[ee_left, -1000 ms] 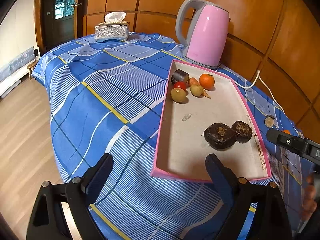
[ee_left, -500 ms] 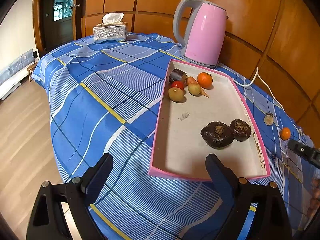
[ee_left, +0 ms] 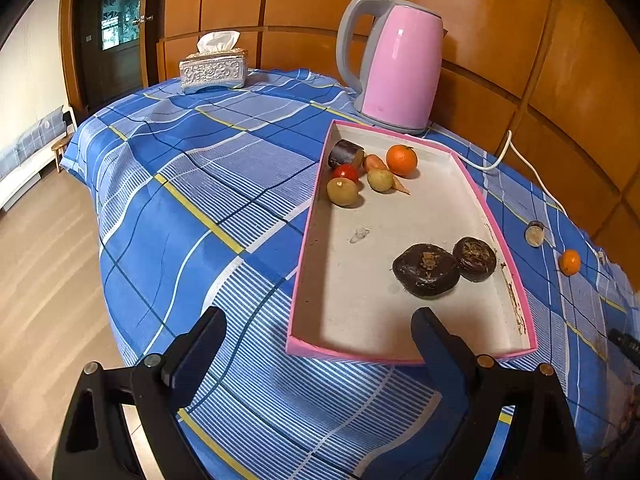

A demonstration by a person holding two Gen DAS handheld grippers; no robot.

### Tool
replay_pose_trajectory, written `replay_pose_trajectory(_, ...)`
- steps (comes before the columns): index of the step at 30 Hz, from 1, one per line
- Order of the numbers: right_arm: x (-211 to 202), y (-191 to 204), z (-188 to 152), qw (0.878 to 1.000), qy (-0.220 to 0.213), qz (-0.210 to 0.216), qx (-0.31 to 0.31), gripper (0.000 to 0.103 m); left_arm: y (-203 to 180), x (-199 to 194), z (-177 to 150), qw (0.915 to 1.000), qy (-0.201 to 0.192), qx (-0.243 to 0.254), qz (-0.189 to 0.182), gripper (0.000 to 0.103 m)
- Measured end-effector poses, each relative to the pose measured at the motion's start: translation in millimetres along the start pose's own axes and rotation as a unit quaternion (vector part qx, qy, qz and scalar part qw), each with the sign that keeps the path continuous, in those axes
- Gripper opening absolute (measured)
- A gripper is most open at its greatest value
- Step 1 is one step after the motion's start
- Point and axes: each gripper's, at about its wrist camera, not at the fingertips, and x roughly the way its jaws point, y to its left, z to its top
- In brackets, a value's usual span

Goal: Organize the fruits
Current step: 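Swing the open right tool away from the tray, then reach the left tool to the beige cylinder piece and grasp it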

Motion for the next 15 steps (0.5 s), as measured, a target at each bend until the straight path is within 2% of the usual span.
replay_pose_trajectory(7,13,-55,-12,0.992,-0.005,-0.114,0.054,0.058,-6,-1,3,0.9999,-0.002,0.010,0.003,0.094)
replay_pose_trajectory(11,21,-69,-20,0.987,0.003,-0.137,0.082,0.058,-9,0,6,0.9999,-0.002,0.014,0.001,0.094)
replay_pose_trajectory(13,23,-73,-24,0.987,-0.004,-0.132,0.094,0.063,-11,-2,9,0.9999,-0.004,0.015,-0.005,0.094)
replay_pose_trajectory(15,20,-74,-27,0.986,-0.010,-0.137,0.097,0.064,-15,-5,13,0.9997,-0.010,0.019,-0.010,0.094)
